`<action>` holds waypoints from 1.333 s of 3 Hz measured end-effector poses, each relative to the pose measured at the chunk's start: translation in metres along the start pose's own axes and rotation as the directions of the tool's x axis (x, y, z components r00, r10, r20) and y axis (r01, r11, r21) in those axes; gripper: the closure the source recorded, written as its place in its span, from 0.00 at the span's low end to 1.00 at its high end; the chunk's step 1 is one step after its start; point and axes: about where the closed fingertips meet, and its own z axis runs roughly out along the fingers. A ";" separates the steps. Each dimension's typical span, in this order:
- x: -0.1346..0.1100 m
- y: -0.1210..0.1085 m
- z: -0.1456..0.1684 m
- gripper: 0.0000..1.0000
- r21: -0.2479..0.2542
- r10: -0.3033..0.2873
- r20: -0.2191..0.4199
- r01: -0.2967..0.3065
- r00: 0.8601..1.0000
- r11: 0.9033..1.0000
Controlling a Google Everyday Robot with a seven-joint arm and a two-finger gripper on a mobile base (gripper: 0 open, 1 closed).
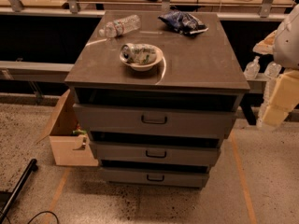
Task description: Pick 7up can from paper bowl and place on counter
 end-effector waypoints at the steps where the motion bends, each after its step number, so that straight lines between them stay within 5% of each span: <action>1: 0.000 0.000 0.000 0.00 0.000 0.000 0.000 0.000 1.000 1.000; 2: -0.009 -0.011 0.005 0.00 0.011 -0.017 0.071 0.016 0.997 1.000; 3: -0.033 -0.038 0.018 0.00 0.032 -0.073 0.247 0.067 0.966 0.997; 4: -0.072 -0.073 0.035 0.00 0.089 -0.159 0.406 0.134 0.900 0.987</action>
Offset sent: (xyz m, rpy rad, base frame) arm 0.0462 0.0194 -0.0034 0.2069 -0.0880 0.1099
